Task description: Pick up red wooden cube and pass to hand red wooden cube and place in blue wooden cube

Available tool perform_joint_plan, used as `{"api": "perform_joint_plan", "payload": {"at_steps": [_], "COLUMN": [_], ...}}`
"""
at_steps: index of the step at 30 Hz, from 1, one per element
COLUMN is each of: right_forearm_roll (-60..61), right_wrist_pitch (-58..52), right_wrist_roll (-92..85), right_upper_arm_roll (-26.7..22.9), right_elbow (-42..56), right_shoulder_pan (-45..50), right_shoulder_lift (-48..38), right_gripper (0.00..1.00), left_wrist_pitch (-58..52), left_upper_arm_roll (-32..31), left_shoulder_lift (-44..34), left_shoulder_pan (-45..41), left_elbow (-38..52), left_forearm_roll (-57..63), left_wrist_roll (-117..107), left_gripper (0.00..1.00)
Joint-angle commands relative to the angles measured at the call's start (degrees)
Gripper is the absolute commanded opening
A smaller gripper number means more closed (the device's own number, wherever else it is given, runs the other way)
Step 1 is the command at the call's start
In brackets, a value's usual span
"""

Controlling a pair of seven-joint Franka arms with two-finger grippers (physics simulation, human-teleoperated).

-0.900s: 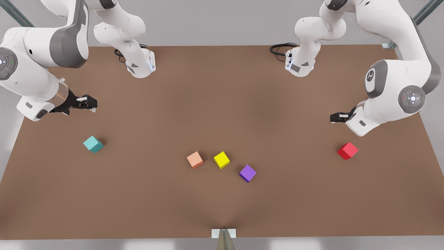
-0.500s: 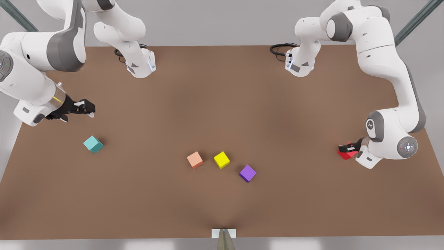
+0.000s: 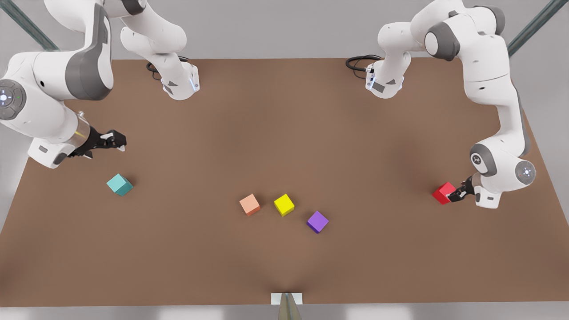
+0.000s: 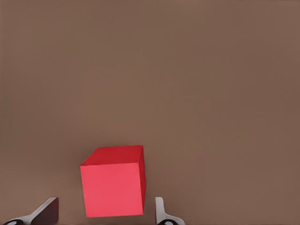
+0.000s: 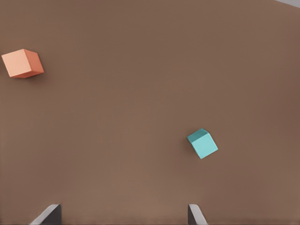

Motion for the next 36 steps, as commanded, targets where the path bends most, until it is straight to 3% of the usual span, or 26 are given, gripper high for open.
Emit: {"api": "perform_joint_plan", "payload": {"at_steps": [1, 22, 23, 24, 25, 28, 31, 32, 34, 36], "right_forearm_roll": [0.0, -0.1, 0.0, 0.0, 0.0, 0.0, 0.0, 0.0, -0.3, -0.3], "right_wrist_pitch": [-0.8, -1.6, -1.7, -1.7, -1.7, -1.6, -1.6, -1.6, -1.5, -0.5], "right_wrist_roll": [-1.2, -1.3, -1.3, -1.3, -1.3, -1.3, -1.2, -1.2, -1.2, -1.3], "right_upper_arm_roll": [0.0, 0.0, 0.0, 0.0, 0.1, 0.1, 0.1, 0.0, 0.0, 0.0], "right_elbow": [0.1, 0.0, 0.0, 0.0, 0.0, -0.1, -0.1, 0.0, 0.4, 0.6], "right_shoulder_pan": [0.1, 0.6, 0.7, 0.7, 0.7, 0.7, 0.7, 0.7, 0.5, 0.9], "right_shoulder_lift": [0.3, 2.2, 2.2, 2.2, 2.3, 2.3, 2.3, 2.4, 3.6, 3.8], "right_gripper": [1.0, 1.0, 1.0, 1.0, 1.0, 1.0, 1.0, 1.0, 1.0, 1.0], "left_wrist_pitch": [4.4, 9.1, 9.1, 9.0, 8.9, 8.7, 7.5, 0.3, -19.4, -25.0], "left_upper_arm_roll": [0.0, -1.1, -1.7, -1.7, -1.8, -3.7, -8.6, -9.8, -19.3, -29.2], "left_shoulder_lift": [0.1, 8.3, 8.3, 8.3, 8.1, 6.7, 5.1, 5.4, 7.2, 10.3], "left_shoulder_pan": [0.0, 0.1, 0.1, 0.1, 0.1, 0.1, 0.7, 0.1, -0.1, -0.1], "left_elbow": [-0.5, -1.2, -1.2, -1.2, -1.2, -1.2, -0.4, 4.2, 18.2, 27.2], "left_forearm_roll": [-0.2, -1.4, -1.4, -1.4, -2.2, -7.1, -7.1, -7.0, -7.2, -12.9], "left_wrist_roll": [-7.5, -8.6, -8.6, -8.6, -8.5, -8.8, -9.4, -9.4, -10.2, -14.2], "left_gripper": [1.0, 1.0, 0.86, 0.57, 0.51, 0.42, 0.42, 0.42, 0.42, 0.42]}}
